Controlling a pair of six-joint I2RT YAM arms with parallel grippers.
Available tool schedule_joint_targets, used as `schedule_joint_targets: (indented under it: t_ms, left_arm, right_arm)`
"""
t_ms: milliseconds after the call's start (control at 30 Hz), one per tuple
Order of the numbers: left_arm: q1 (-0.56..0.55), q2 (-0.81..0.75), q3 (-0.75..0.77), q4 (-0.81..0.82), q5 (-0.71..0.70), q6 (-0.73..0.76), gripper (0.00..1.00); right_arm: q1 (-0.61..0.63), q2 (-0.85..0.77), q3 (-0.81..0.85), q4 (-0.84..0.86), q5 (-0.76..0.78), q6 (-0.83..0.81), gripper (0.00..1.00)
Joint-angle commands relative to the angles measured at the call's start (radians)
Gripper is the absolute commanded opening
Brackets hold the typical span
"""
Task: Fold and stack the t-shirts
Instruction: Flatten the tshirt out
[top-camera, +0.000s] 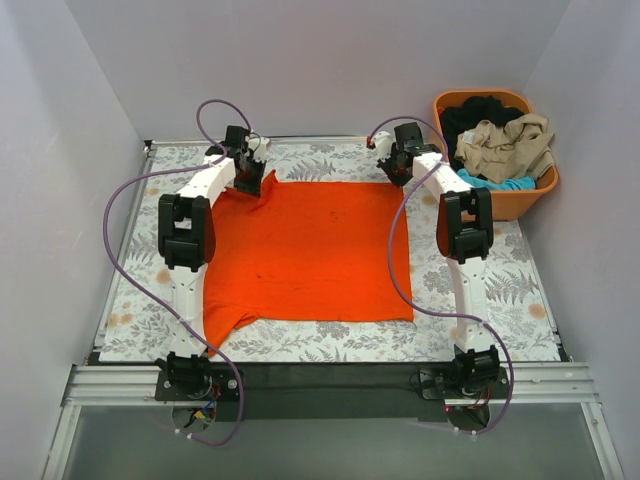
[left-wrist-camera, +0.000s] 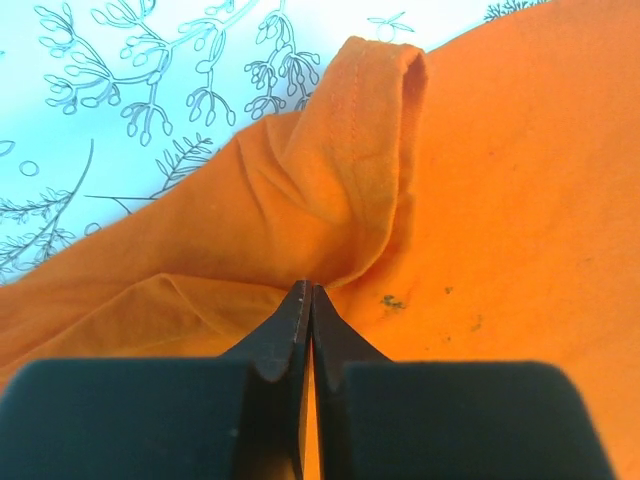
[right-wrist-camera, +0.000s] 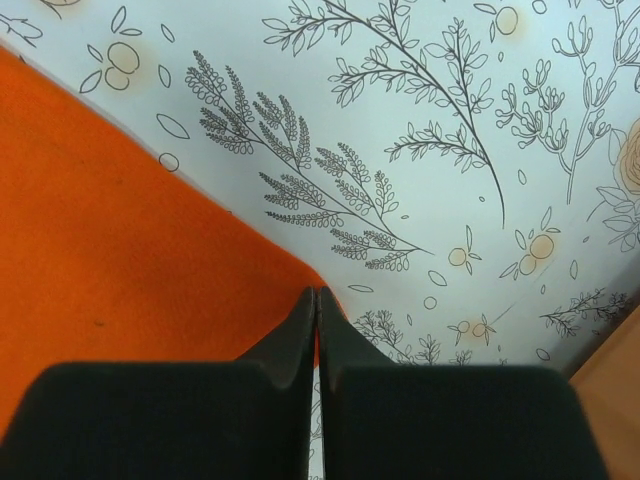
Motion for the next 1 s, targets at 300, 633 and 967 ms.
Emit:
schedule_joint_targets:
  t_ms: [300, 633, 967]
  left_arm:
    - [-0.002, -0.081, 0.065, -0.036, 0.096, 0.041, 0.33]
    - [-0.019, -0.053, -0.006, -0.053, 0.089, 0.09, 0.61]
    - [-0.029, 0.005, 0.023, 0.02, -0.047, 0.066, 0.36]
  right_arm:
    - [-0.011, -0.046, 0.016, -0.011, -0.021, -0.027, 0.01]
    - [-0.01, -0.045, 0.006, -0.01, -0.03, -0.02, 0.01]
    - [-0.01, -0.052, 0.013, -0.01, -0.041, -0.017, 0.01]
